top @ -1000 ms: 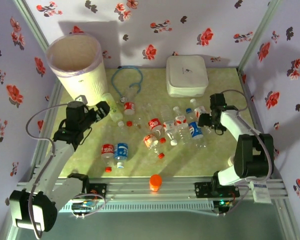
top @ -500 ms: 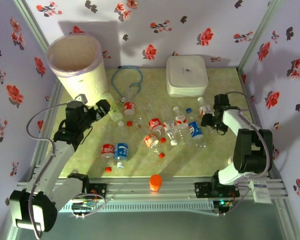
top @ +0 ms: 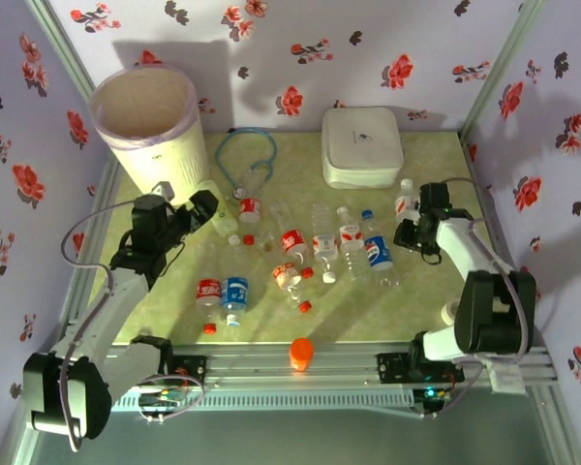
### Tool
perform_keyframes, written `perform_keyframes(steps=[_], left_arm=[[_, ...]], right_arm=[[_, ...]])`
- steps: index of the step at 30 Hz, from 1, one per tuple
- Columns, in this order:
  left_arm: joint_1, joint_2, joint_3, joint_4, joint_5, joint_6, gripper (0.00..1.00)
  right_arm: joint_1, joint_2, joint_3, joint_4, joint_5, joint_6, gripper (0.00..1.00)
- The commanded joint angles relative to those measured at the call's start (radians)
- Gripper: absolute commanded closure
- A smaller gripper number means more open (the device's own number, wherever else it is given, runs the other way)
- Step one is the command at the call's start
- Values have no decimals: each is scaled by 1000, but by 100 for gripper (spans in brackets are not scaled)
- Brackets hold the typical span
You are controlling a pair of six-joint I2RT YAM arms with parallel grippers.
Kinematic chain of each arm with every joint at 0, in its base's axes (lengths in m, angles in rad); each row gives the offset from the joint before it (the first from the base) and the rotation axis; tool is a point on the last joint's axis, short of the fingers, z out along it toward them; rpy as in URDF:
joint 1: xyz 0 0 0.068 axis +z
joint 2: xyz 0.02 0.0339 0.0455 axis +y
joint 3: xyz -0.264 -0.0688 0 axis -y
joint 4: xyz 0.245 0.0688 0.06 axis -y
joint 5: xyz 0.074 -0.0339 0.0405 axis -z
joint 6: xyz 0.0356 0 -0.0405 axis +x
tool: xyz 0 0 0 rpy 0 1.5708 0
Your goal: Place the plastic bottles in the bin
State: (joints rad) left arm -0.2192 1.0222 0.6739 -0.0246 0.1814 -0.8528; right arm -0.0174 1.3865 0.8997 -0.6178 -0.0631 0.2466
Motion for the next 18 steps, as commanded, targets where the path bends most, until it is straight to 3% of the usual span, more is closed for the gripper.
perform_keyframes(steps=[1, 5, 8, 11, 18], left_arm=[[-24, 31, 28, 67, 42, -36, 1], [-80, 78, 44, 145, 81, -27, 0], [-130, 117, 70, 193, 122, -20, 0], [-193, 133, 102, 201, 132, -3, 0], [-311, 160, 128, 244, 130, 4, 0]], right_arm=[[20, -97, 24, -85, -39, 16, 55], [143, -204, 37, -29, -136, 65, 55], [284, -228, 28, 167, -266, 142, 55], [432, -174, 28, 373, -349, 187, 56], [633, -7, 109, 519, -381, 142, 55]])
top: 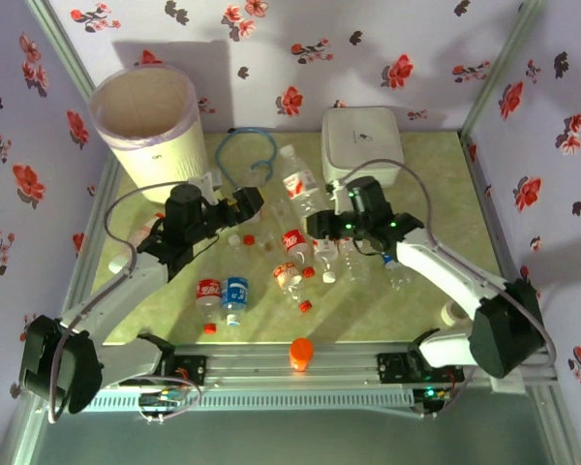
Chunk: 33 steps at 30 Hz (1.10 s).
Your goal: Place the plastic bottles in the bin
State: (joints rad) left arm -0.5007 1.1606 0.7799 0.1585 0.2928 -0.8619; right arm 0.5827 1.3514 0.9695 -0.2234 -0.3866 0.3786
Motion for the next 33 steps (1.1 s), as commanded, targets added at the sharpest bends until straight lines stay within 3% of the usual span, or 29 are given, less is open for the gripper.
perform_keyframes(steps=[1, 6, 11, 17, 22, 25, 28, 29, 33], left_arm=[[-41, 38, 18, 83, 19, 2, 0], [-78, 130, 22, 200, 19, -47, 0], [-87, 193, 55, 197, 22, -51, 1], [-87, 202, 70, 186, 21, -53, 28], [-87, 205, 77, 172, 20, -57, 39], [-79, 199, 92, 142, 21, -40, 46], [-71, 185, 117, 137, 19, -3, 48], [-71, 178, 130, 138, 16, 23, 47], [-24, 149, 241, 43, 4, 155, 47]], right_arm=[[48, 45, 46, 142, -69, 19, 55], [101, 102, 73, 164, -71, 27, 55], [124, 121, 74, 192, -53, 35, 55], [155, 159, 110, 157, -13, -9, 55], [157, 168, 116, 174, -6, -11, 54], [156, 160, 123, 160, -1, -26, 40], [150, 136, 134, 129, 7, -45, 17], [145, 126, 144, 119, 1, -39, 3], [127, 36, 158, 92, 48, -47, 1]])
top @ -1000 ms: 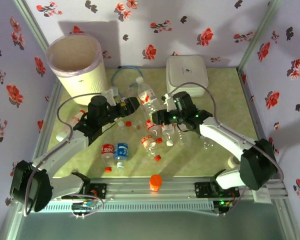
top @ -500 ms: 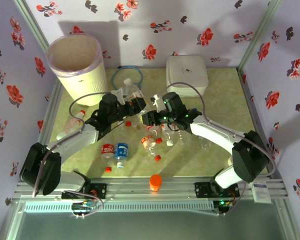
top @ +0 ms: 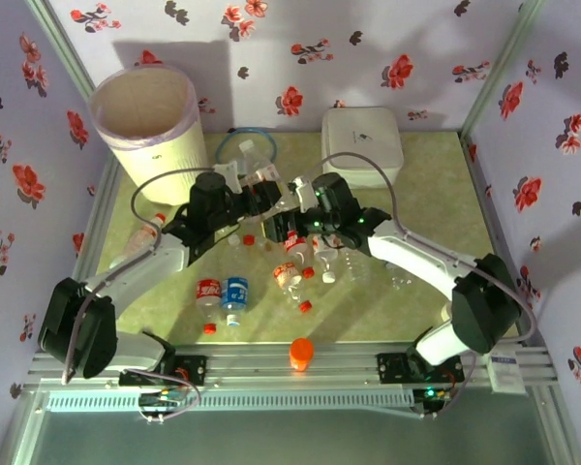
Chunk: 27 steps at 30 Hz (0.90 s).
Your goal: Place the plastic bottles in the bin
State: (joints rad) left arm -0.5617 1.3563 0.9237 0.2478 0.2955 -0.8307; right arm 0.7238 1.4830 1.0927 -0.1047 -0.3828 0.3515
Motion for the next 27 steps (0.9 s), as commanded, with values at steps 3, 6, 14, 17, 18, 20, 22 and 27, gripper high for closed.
perform_keyframes(steps=[3, 6, 14, 17, 18, 20, 22, 27], left_arm=[[118, -64, 198, -134, -5, 192, 48], [212, -68, 303, -201, -39, 259, 52], [481, 2, 490, -205, -260, 361, 81], [566, 63, 541, -162, -322, 361, 93], [592, 93, 569, -161, -333, 361, 95], [630, 157, 637, -193, -334, 365, 98], [648, 226, 716, -242, -332, 388, 100], [657, 444, 1012, -529, -304, 482, 100]], right_arm=[[-60, -196, 11, -48, 101, -14, 1], [-109, -258, -1, -153, 188, -22, 1], [-133, -272, -102, -325, 311, 36, 1], [-133, -253, -120, -339, 299, 62, 1], [-133, -245, -123, -340, 297, 69, 1], [-133, -235, -123, -348, 298, 77, 1], [-134, -230, -119, -360, 306, 85, 1], [-136, -247, -119, -394, 337, 98, 1]])
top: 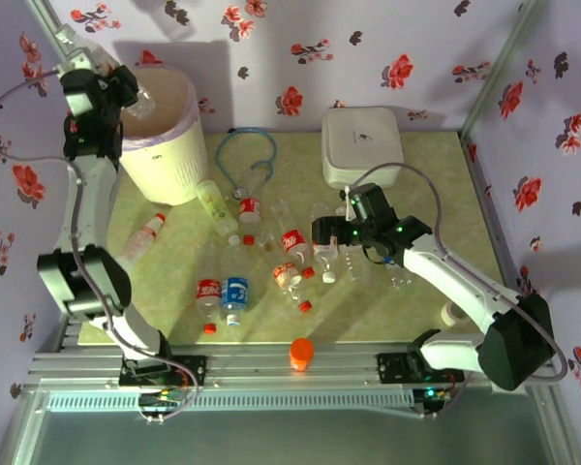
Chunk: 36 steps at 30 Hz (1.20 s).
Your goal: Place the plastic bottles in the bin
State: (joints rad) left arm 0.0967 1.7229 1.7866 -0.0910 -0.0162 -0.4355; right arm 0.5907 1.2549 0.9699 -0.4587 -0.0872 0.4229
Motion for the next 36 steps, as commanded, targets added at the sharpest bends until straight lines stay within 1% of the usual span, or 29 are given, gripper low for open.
perform_keyframes(steps=[1, 3, 5, 9, 11, 14, 16, 17, 22, 23, 24, 26, 27, 31, 36], left_arm=[[-2, 116, 194, -249, 26, 98, 100], [-4, 203, 322, -390, 52, 129, 100], [-12, 269, 418, -500, 52, 170, 100], [-37, 384, 579, -715, 46, 278, 100], [-54, 421, 634, -799, 18, 330, 100], [-75, 435, 639, -860, -6, 387, 100], [-82, 445, 636, -884, -7, 397, 100], [-84, 453, 637, -899, -8, 429, 100], [-102, 500, 631, -948, -1, 491, 100], [-103, 511, 635, -952, -1, 491, 98], [-103, 519, 637, -953, -2, 491, 91], [-101, 532, 637, -949, -1, 484, 66], [-101, 538, 638, -948, 0, 484, 59], [-101, 547, 641, -948, 8, 477, 38], [-101, 543, 641, -949, 10, 483, 20]], right_arm=[[-4, -24, 3, -48, 45, 27, 1], [-8, -34, -5, -56, 58, 28, 1], [-12, -41, -13, -58, 61, 29, 1], [-20, -45, -15, -68, 69, 27, 1], [-23, -45, -14, -73, 76, 21, 1], [-30, -46, -11, -75, 85, 17, 1], [-35, -46, -13, -73, 87, 16, 1], [-36, -46, -12, -72, 87, 17, 1], [-42, -59, -11, -74, 98, 23, 1], [-43, -65, -14, -74, 100, 25, 1], [-44, -72, -17, -74, 104, 25, 1], [-48, -84, -23, -79, 110, 27, 1], [-51, -87, -25, -82, 113, 26, 1], [-63, -109, -30, -91, 138, 39, 1], [-100, -135, -25, -125, 173, 32, 1]])
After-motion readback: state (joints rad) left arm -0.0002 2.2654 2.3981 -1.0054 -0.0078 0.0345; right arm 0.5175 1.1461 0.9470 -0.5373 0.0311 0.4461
